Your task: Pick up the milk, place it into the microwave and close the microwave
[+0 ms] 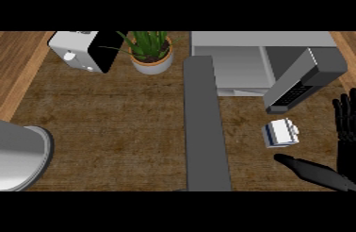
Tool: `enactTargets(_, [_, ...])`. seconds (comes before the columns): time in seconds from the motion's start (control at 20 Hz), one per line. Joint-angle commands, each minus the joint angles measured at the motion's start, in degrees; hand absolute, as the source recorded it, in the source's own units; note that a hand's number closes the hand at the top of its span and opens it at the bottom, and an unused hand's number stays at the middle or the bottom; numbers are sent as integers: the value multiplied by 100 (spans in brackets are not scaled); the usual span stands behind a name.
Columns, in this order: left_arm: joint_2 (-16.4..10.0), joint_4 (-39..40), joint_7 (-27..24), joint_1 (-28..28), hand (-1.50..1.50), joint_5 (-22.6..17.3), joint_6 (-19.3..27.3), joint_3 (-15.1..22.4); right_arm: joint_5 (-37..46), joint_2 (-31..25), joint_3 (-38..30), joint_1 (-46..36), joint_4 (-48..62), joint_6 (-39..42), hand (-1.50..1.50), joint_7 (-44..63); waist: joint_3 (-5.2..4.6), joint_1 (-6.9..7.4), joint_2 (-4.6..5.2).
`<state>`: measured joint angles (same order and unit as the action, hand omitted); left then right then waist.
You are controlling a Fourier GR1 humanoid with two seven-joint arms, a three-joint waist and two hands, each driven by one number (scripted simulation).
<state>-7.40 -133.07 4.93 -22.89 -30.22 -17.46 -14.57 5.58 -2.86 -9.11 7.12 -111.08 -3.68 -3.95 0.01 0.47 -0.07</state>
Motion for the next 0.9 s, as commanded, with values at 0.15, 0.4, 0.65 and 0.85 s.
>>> enactTargets(0.15, [-126, -224, 51, -452, -150, -745, -432, -662, 13, -53, -532, -152, 1520, -210, -150, -780, 1, 23, 2])
enactTargets(0.4, [-59, -631, -20, -1068, -150, -1094, -867, -947, 167, 53, -612, -257, 2711, -383, -150, -1579, 4, 97, -7])
enactTargets(0.65, [302, -514, 22, -786, -150, -572, -706, -602, -115, -336, -1166, -491, 4107, -187, -150, -2557, 11, 40, 18])
enactTargets(0.85, [271, -475, -138, -1044, -150, -962, -1039, -1179, -118, -525, -1195, -613, 4708, -38, -150, -2789, 4, 43, 1])
